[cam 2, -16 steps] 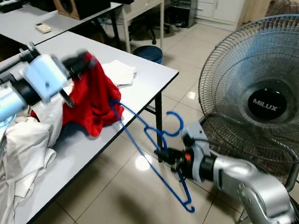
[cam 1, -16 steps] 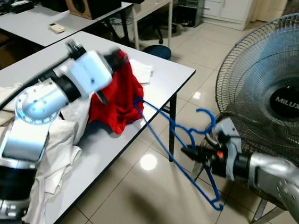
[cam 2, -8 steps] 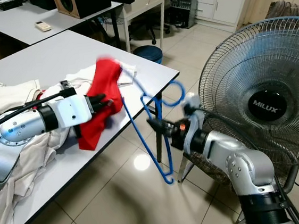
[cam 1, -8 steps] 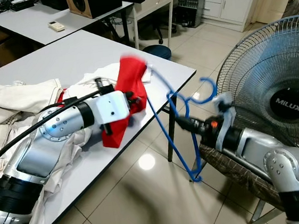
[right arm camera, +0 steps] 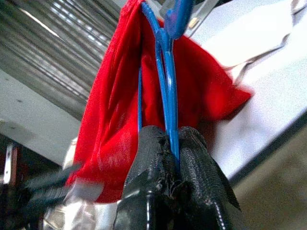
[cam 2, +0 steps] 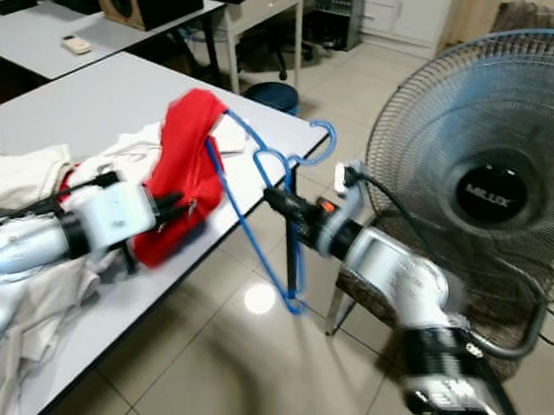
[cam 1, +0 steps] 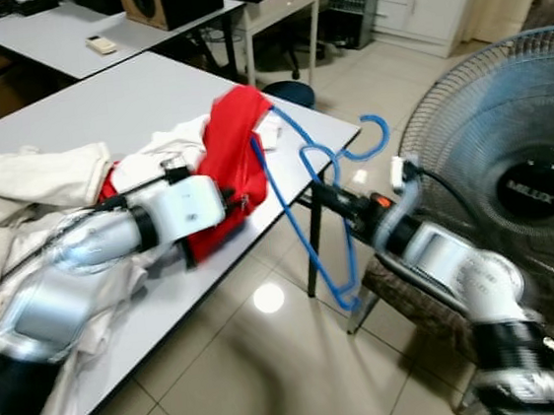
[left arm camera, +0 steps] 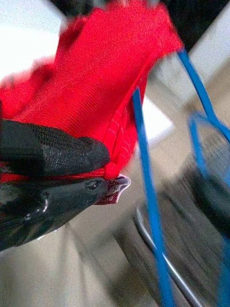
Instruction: Hang hanger
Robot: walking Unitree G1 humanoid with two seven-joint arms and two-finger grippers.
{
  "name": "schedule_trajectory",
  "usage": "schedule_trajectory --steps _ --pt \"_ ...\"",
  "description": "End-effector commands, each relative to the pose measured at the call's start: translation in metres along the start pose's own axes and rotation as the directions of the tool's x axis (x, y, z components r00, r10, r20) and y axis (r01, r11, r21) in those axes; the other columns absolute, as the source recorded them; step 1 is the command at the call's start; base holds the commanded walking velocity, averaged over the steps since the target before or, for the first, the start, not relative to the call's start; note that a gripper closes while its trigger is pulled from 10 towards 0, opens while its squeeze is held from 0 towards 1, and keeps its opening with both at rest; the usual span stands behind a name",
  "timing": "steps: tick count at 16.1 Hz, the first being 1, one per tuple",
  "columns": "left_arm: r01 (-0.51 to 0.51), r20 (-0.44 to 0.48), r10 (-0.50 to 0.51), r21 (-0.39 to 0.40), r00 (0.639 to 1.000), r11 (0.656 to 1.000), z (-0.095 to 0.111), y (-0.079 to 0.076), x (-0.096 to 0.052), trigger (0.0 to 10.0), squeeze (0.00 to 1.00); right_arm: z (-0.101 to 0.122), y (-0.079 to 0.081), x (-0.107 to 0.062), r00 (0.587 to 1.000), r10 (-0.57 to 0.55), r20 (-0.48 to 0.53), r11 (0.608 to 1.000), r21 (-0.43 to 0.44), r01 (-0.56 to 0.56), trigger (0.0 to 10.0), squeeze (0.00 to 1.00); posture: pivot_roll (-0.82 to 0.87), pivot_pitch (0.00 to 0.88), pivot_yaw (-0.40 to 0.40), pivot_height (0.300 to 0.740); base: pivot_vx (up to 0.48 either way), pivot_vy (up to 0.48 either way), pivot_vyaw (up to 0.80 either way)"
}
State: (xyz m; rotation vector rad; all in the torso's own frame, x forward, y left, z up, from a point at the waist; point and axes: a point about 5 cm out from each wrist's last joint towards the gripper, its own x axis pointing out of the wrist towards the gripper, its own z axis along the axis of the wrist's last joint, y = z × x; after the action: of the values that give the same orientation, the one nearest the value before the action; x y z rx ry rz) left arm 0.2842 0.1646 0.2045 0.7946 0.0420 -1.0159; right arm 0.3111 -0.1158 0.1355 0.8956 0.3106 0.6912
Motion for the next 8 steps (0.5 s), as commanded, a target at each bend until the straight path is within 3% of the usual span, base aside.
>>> schedule_trajectory --steps 1,3,4,6,8 --pt "0.077 0.018 -0.076 -0.047 0.997 0.996 0.004 -0.005 -0.007 0.0 0.0 0.02 0.003 0.001 0.993 0.008 0.116 1.0 0.019 -0.011 10.0 0.0 -0.09 0.0 -0.024 0.74 0.0 0.0 0.0" --pt "0.196 0.031 -0.193 -0.121 0.981 0.973 0.01 -0.016 -0.015 0.0 0.0 0.03 0.004 0.014 0.981 -0.026 0.195 0.991 0.133 0.0 10.0 0.0 -0.09 0.0 -0.032 0.74 0.0 0.0 0.0" --pt "0.209 0.042 -0.205 -0.131 0.978 0.969 0.012 -0.017 -0.015 0.0 0.0 0.031 0.004 0.018 0.977 -0.042 0.209 0.988 0.155 0.009 10.0 0.0 -0.09 0.0 -0.034 0.74 0.0 0.0 0.0" --pt "0.219 0.055 -0.213 -0.134 0.975 0.966 0.016 -0.017 -0.015 0.0 0.0 0.033 0.005 0.023 0.973 -0.06 0.222 0.984 0.18 0.02 10.0 0.0 -0.1 0.0 -0.034 0.74 0.0 0.0 0.0" --pt "0.137 0.029 -0.135 -0.1 0.99 0.985 0.013 -0.011 -0.009 0.0 0.0 0.034 0.012 0.032 0.972 -0.06 0.227 0.979 0.203 0.013 10.0 0.0 -0.1 0.0 -0.034 0.74 0.0 0.0 0.0"
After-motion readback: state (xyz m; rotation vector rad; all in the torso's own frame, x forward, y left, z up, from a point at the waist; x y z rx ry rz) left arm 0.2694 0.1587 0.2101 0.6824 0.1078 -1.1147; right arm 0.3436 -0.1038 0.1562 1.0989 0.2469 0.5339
